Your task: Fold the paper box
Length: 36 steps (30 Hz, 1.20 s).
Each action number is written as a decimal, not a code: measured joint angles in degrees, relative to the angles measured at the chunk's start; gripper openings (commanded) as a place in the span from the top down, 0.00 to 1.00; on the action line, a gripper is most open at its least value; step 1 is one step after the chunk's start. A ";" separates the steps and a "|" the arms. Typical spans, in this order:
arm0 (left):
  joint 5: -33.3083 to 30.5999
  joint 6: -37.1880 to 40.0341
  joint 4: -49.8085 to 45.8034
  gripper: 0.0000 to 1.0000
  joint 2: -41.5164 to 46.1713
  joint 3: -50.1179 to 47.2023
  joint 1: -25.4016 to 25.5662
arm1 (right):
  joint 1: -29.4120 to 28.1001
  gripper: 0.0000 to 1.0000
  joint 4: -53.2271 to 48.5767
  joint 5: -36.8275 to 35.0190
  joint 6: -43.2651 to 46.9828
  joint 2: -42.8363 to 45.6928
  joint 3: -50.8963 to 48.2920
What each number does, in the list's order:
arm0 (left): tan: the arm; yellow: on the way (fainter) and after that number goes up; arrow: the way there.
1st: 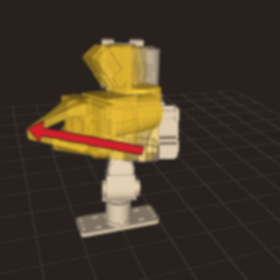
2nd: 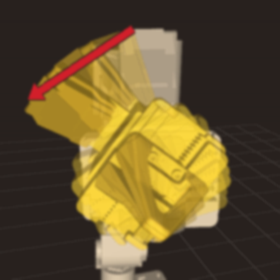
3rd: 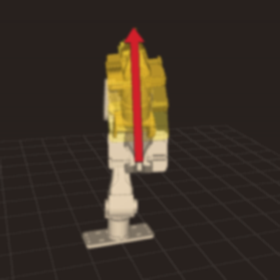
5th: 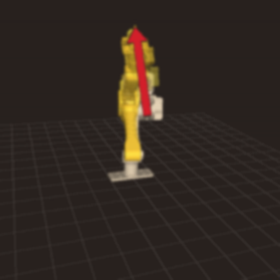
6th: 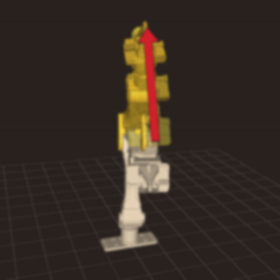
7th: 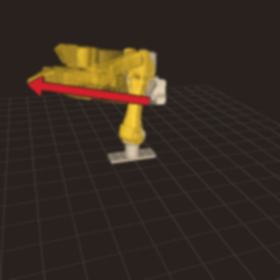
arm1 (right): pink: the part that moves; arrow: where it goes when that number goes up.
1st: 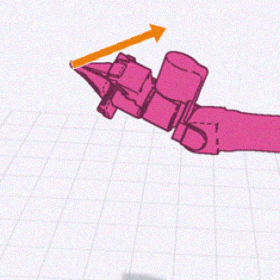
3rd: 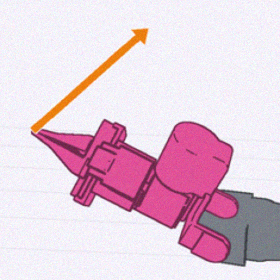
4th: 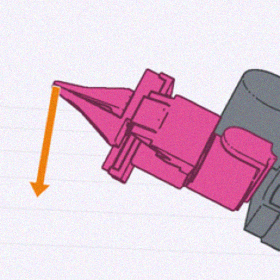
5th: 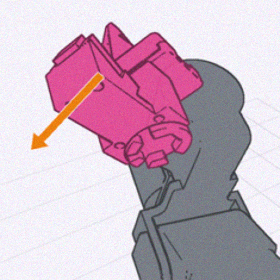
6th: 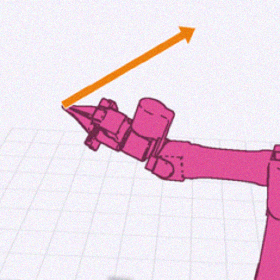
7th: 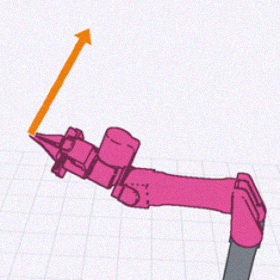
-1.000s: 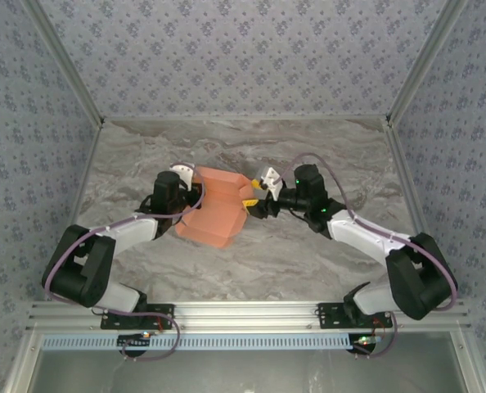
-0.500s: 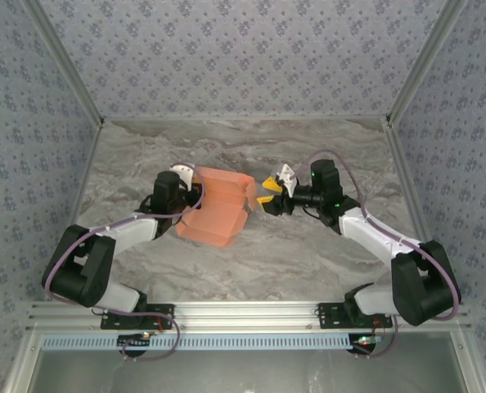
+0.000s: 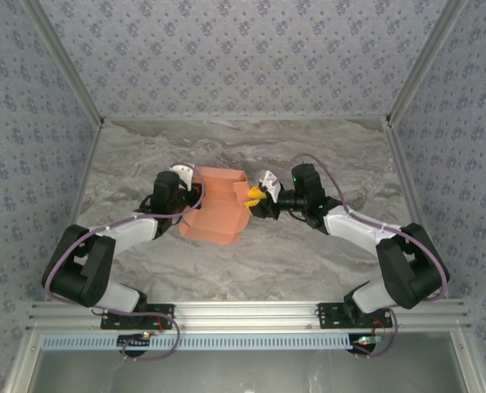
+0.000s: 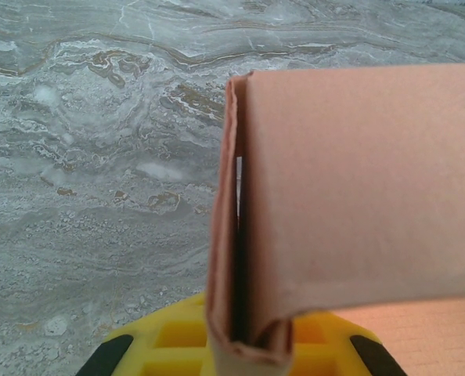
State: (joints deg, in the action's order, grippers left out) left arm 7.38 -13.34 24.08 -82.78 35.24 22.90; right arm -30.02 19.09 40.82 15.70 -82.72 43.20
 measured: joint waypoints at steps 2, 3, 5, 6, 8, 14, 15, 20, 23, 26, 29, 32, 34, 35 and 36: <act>-0.17 0.00 -0.02 1.00 0.00 0.11 0.00 | 0.39 0.55 -0.66 0.13 0.07 0.55 0.00; -0.17 0.00 0.00 1.00 0.00 0.20 0.00 | 0.76 0.54 -1.27 0.17 0.28 1.18 0.00; -0.13 0.00 0.02 1.00 0.00 0.33 0.00 | 1.81 0.51 -2.29 0.35 0.63 3.21 -0.22; -0.11 0.00 0.02 1.00 0.00 0.39 0.00 | 2.43 0.50 -2.62 0.39 0.74 4.63 -0.50; 0.09 0.02 0.04 1.00 0.00 0.39 0.00 | 3.45 0.47 -2.67 0.33 0.90 7.45 -1.44; 0.59 0.00 0.09 1.00 -0.90 0.52 0.00 | 6.84 0.45 -1.44 -1.27 0.09 11.15 -4.13; 0.74 0.00 0.07 1.00 -1.03 0.57 0.00 | 7.37 0.45 -0.94 -1.95 -0.26 10.91 -4.57; 0.96 -0.13 0.13 1.00 -1.07 0.61 0.02 | 7.50 0.46 -0.02 -3.34 -1.05 5.75 -3.13; 0.96 -0.22 0.13 1.00 -1.07 0.61 0.04 | 4.70 0.47 -0.17 -3.02 -0.63 2.08 -0.72; 0.94 -0.24 0.11 1.00 -1.07 0.61 0.04 | 1.57 0.52 0.04 -2.89 -0.42 -0.11 1.25; 0.85 -0.72 0.02 1.00 -1.07 0.79 0.02 | -0.81 0.54 1.20 -5.11 -0.85 -2.10 2.84; -0.70 -1.16 -0.42 1.00 -1.07 1.05 0.15 | -3.65 0.54 2.97 -13.18 -1.44 -4.22 3.74; -3.13 -1.36 -1.29 1.00 -1.07 1.07 0.15 | -6.38 0.54 4.31 -20.22 -1.99 -5.75 4.50; -4.59 -1.64 -1.86 1.00 -1.11 1.07 0.15 | -7.91 0.54 5.33 -23.91 -2.58 -6.84 4.92; -5.95 -1.79 -2.27 1.00 -1.25 1.07 0.13 | -9.29 0.55 6.80 -27.50 -3.32 -8.13 5.11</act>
State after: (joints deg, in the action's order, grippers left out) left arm 1.43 -15.14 21.80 -84.03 36.32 23.03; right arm -39.31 25.89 13.32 12.38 -90.85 48.31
